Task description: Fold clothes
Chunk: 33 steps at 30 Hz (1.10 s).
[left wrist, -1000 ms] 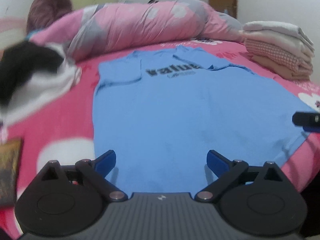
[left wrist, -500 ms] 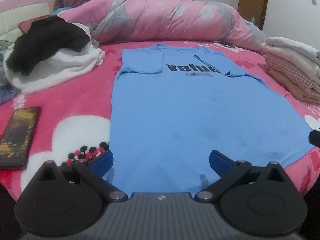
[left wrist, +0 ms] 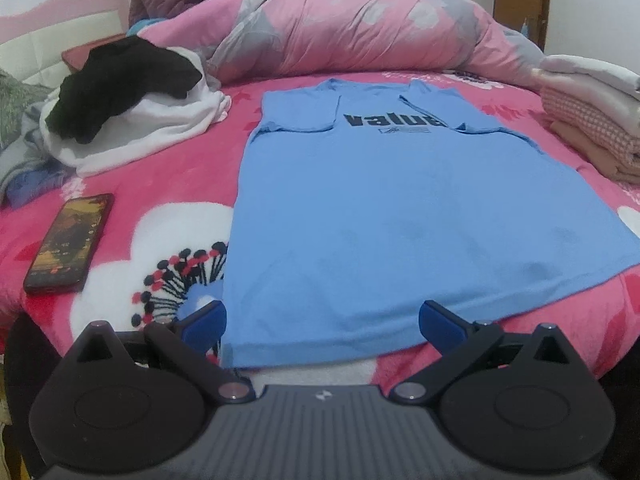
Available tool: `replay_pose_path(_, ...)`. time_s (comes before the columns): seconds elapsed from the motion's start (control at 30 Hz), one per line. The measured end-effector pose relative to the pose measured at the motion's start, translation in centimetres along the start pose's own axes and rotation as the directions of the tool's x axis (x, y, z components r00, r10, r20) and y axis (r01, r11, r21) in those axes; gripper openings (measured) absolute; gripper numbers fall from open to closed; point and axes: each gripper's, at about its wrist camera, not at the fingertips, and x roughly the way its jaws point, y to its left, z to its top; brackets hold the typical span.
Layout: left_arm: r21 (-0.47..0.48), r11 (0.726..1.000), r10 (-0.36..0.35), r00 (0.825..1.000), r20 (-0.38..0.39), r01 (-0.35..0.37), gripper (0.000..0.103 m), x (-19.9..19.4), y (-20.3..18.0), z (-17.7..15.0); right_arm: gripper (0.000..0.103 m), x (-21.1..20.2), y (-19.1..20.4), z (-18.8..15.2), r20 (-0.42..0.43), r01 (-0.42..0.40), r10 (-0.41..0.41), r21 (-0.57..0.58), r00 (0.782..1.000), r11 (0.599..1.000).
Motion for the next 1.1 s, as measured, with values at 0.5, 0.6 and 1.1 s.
replay_pose_path(0.5,-0.135,0.990,-0.039,0.994,0.101,0.052,0.103,-1.5,9.6,-1.4,0.102,0.3,-0.8,-0.5,0.040,0.025,-0.019,-0.161,0.999,0.987)
replay_pose_path(0.6,-0.144,0.990,0.019,0.995,0.094,-0.005,0.103,-1.1,10.6,-1.5,0.102,1.6,1.5,0.0,0.019,-0.085,0.093,-0.279,0.995,0.957)
replay_pose_path(1.1,0.036,0.999,-0.037,0.985,0.169,0.031,0.071,0.5,9.3,-1.3,0.044,9.2,11.7,-5.8,-0.365,-0.471,0.318,-0.486,0.875,0.737)
